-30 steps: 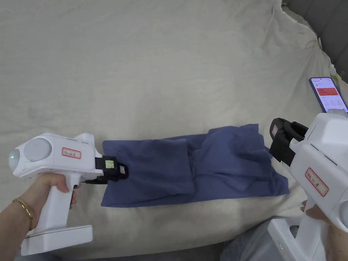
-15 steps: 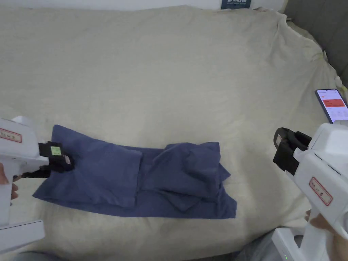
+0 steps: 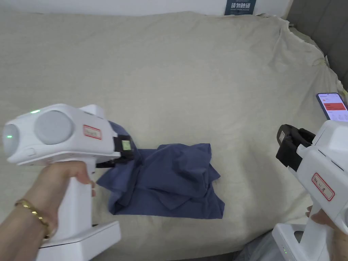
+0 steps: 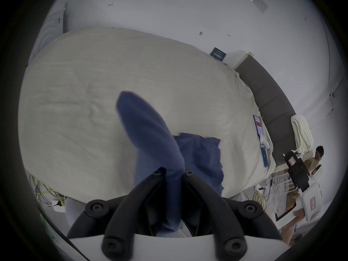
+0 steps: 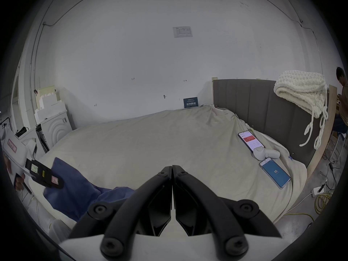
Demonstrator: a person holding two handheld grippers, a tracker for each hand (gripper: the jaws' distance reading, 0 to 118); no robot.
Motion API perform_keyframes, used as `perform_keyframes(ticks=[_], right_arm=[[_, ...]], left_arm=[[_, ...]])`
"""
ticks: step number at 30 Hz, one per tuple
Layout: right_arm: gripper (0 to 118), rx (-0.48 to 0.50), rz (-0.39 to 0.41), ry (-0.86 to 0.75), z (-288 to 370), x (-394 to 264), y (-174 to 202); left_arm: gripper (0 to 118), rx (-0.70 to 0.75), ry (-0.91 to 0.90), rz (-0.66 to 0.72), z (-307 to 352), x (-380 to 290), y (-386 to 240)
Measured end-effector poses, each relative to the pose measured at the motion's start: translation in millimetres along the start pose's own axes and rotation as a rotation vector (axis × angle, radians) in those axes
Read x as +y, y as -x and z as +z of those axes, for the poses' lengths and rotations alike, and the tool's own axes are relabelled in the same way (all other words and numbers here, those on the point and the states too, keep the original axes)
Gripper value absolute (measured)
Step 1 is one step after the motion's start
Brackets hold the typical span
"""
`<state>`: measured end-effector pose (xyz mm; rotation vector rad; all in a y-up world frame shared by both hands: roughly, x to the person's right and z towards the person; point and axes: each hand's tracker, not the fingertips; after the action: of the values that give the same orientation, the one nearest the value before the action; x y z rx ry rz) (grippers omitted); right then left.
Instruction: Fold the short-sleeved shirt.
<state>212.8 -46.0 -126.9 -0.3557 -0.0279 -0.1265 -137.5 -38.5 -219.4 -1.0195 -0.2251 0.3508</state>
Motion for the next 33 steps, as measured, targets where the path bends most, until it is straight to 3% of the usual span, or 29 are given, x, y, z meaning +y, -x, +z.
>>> perform_keyframes(ticks=[5, 13, 17, 19, 21, 23, 27, 30, 31, 33], right_arm=[[0, -0.026, -0.008, -0.002, 7.8, -2.6, -10.8], [0, -0.066, -0.017, 0.01, 16.1, -7.6, -26.4], [0, -0.088, -0.026, 0.016, 17.4, -8.1, -32.9], [0, -0.095, -0.028, 0.016, 18.7, -7.8, -34.9], [0, -0.1, -0.025, 0.017, 18.9, -7.6, -36.1], [0, -0.104, -0.022, 0.02, 18.8, -7.5, -37.4], [0, -0.103, -0.024, 0.017, 20.1, -7.0, -37.8], [0, -0.099, -0.019, 0.013, 20.8, -6.8, -35.9], [0, -0.095, -0.019, 0.013, 20.4, -6.7, -35.1], [0, -0.088, -0.014, 0.014, 19.0, -6.7, -32.3]], left_arm=[[9, 0.001, 0.064, -0.117, -46.0, -8.0, -44.2], [9, 0.025, 0.178, -0.148, -133.1, -27.5, -91.4], [17, 0.032, 0.213, -0.175, -165.7, -39.0, -104.1], [36, 0.0, 0.237, -0.176, -172.8, -40.6, -106.2], [74, -0.115, 0.243, -0.191, -166.9, -39.7, -110.4], [94, -0.21, 0.236, -0.187, -155.3, -31.2, -112.2], [94, -0.312, 0.036, -0.122, -110.8, -3.8, -89.6], [92, -0.187, -0.179, -0.141, -82.5, 6.7, -66.0], [86, -0.131, -0.237, -0.175, -78.0, 7.0, -60.5], [39, -0.008, -0.328, -0.276, -71.2, -2.8, -55.6]])
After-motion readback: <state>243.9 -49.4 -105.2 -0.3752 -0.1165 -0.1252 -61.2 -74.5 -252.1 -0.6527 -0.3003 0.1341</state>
